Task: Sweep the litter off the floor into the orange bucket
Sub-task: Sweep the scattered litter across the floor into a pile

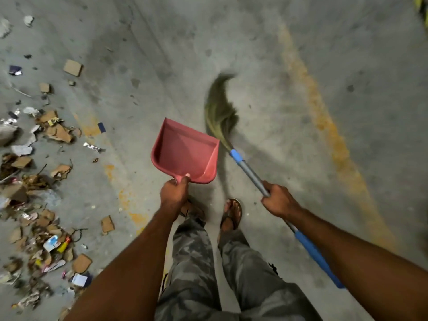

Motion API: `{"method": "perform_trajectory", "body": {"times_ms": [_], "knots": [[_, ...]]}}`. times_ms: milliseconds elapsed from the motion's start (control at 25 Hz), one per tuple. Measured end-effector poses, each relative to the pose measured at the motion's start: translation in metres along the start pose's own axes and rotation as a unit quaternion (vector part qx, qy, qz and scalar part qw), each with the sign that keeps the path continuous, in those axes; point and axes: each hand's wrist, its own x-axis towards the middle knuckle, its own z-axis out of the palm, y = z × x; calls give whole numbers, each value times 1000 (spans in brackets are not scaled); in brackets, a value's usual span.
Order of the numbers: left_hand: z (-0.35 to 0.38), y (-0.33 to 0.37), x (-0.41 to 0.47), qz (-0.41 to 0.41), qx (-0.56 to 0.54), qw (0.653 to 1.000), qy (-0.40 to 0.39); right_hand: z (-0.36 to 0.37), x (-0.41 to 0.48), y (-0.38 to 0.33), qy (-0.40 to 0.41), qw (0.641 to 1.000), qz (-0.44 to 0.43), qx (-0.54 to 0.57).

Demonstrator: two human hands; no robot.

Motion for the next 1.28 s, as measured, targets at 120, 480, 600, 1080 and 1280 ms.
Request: {"method": "perform_trajectory", "body": {"times_ms": [120,480,600,1080,1280], "knots": [[-17,-8,-16,-20,-11,997,73,-8,9,-24,2,998,-59,15],[-56,29,8,-45,-150,985,78,-61,40,-102,137,985,-16,102],[-73,41,34,-53,-174,981,69,-68,66,-168,54,997,-43,31],[-215,60,104,-95,-316,923,198,-91,118,-310,78,972,-189,-115],[-225,87,143,-101,-331,920,181,-127,195,-400,73,988,-124,-48]]}}
